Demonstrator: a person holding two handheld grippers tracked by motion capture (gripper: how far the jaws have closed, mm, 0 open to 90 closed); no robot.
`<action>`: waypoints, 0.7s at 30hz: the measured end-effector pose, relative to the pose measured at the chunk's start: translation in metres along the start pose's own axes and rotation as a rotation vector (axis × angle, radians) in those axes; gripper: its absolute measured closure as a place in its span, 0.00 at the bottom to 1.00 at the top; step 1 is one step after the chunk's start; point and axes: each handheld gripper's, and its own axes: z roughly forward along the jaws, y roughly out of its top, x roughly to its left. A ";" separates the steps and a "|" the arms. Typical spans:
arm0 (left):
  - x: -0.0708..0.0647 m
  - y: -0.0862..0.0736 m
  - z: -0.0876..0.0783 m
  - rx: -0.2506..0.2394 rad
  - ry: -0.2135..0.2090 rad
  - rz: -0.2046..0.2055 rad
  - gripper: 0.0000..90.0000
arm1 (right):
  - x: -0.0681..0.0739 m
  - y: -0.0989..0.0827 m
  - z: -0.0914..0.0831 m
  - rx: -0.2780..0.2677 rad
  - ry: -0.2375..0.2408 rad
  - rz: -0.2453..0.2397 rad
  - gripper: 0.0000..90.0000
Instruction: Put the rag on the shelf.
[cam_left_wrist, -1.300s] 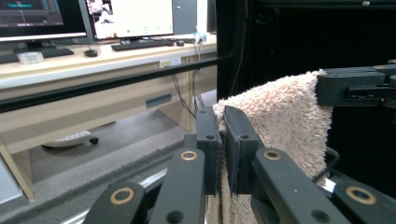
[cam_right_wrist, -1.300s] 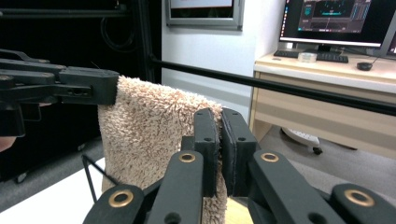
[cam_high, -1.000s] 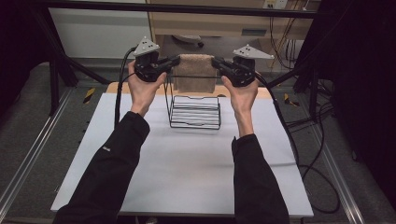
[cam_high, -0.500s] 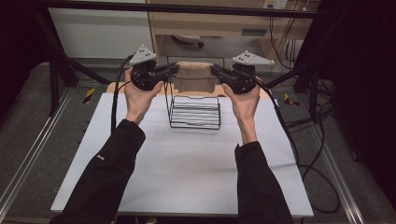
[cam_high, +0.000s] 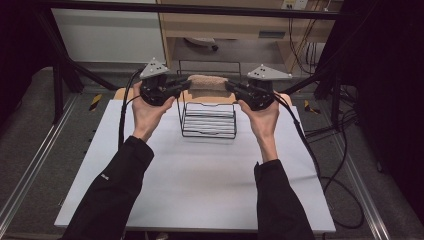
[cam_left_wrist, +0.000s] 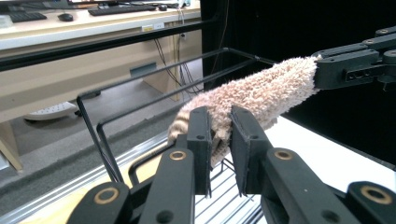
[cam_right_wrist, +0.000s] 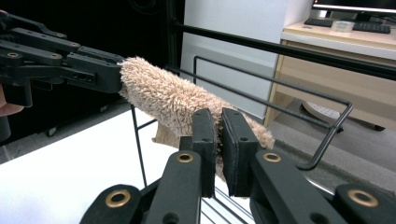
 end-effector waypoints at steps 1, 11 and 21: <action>0.000 -0.001 0.000 0.002 -0.002 -0.002 0.87 | 0.000 -0.001 0.000 0.000 0.004 -0.002 0.94; -0.003 -0.009 -0.001 0.048 -0.012 0.015 0.85 | 0.000 -0.011 0.000 0.021 0.018 -0.021 0.94; -0.003 0.020 -0.014 -0.001 -0.006 0.007 0.83 | -0.001 -0.013 -0.001 0.022 0.021 -0.032 0.94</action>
